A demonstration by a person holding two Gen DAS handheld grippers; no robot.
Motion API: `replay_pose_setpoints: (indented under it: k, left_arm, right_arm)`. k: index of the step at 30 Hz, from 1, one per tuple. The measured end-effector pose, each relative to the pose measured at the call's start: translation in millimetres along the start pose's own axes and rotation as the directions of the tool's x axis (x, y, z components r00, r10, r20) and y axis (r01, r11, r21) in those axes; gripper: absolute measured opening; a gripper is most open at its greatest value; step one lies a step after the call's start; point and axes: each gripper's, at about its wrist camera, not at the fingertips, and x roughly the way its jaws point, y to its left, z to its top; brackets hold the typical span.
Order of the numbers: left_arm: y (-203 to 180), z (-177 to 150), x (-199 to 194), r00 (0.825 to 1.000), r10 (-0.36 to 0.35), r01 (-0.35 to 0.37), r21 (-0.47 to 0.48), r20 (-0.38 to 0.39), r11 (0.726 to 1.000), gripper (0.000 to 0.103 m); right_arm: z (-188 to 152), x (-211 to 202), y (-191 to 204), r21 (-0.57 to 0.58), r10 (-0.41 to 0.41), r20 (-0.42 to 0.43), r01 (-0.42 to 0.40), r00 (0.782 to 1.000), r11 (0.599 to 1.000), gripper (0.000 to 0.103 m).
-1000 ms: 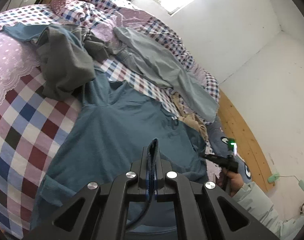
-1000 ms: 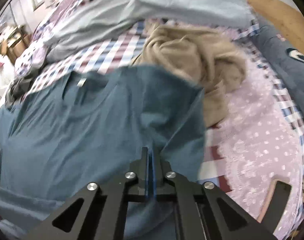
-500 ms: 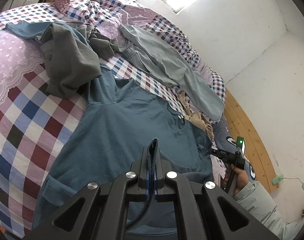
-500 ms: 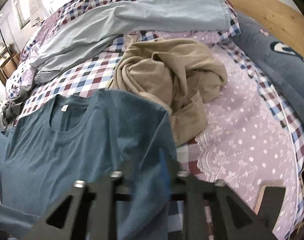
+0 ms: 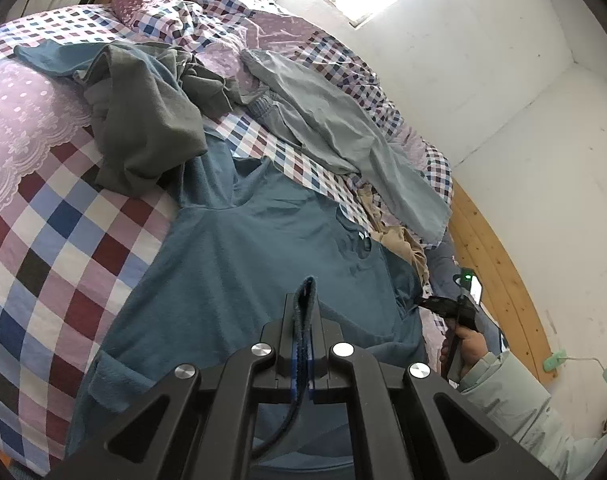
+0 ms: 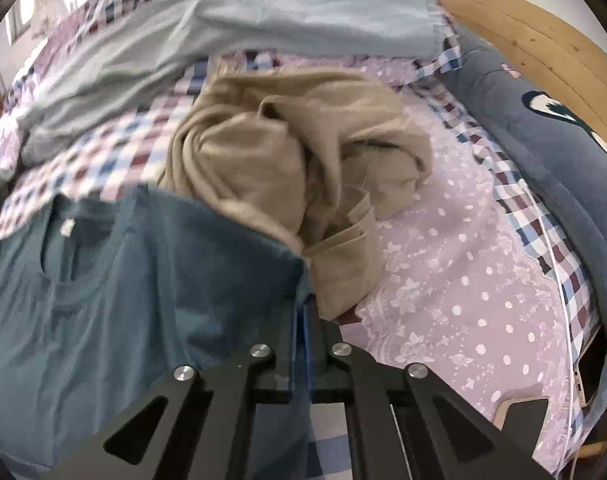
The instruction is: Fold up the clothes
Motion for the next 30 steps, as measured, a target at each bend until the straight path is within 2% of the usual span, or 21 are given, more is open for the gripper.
replay_pose_setpoints:
  k: [3, 12, 16, 18, 22, 26, 30]
  left_arm:
    - [0.1, -0.7, -0.4, 1.000, 0.001, -0.001, -0.002, 0.001, 1.000, 0.001]
    - [0.2, -1.9, -0.6, 1.000, 0.000, 0.000, -0.007, 0.001, 1.000, 0.001]
    - [0.4, -2.9, -0.9, 1.000, -0.002, 0.002, -0.008, -0.001, 1.000, 0.001]
    - [0.5, -3.6, -1.3, 1.000, -0.002, 0.002, -0.011, -0.002, 1.000, 0.001]
    - [0.7, -5.1, -2.1, 1.000, -0.003, 0.003, -0.016, -0.003, 1.000, 0.001]
    - [-0.1, -5.6, -3.5, 1.000, -0.012, 0.012, -0.015, -0.004, 1.000, 0.001]
    - [-0.7, -6.2, -4.1, 1.000, -0.019, 0.019, -0.018, -0.007, 1.000, 0.001]
  right_arm:
    - [0.1, -15.1, -9.4, 0.019, 0.023, 0.034, -0.024, 0.999, 1.000, 0.001]
    - [6.6, -33.6, -16.0, 0.054, 0.094, 0.011, -0.094, 0.996, 0.994, 0.003]
    - [2.7, -27.9, -8.0, 0.059, 0.128, -0.047, -0.125, 0.991, 0.990, 0.008]
    - [-0.7, -30.7, -2.9, 0.051, 0.134, -0.064, -0.130, 0.989, 0.990, 0.012]
    - [-8.0, -49.1, 18.5, -0.047, 0.135, -0.047, -0.137, 0.990, 0.989, 0.040]
    - [-8.6, -45.5, 28.6, -0.053, 0.148, -0.083, -0.152, 0.986, 0.987, 0.040]
    - [-7.7, -26.6, 31.6, -0.027, 0.117, -0.125, -0.122, 0.985, 0.992, 0.040]
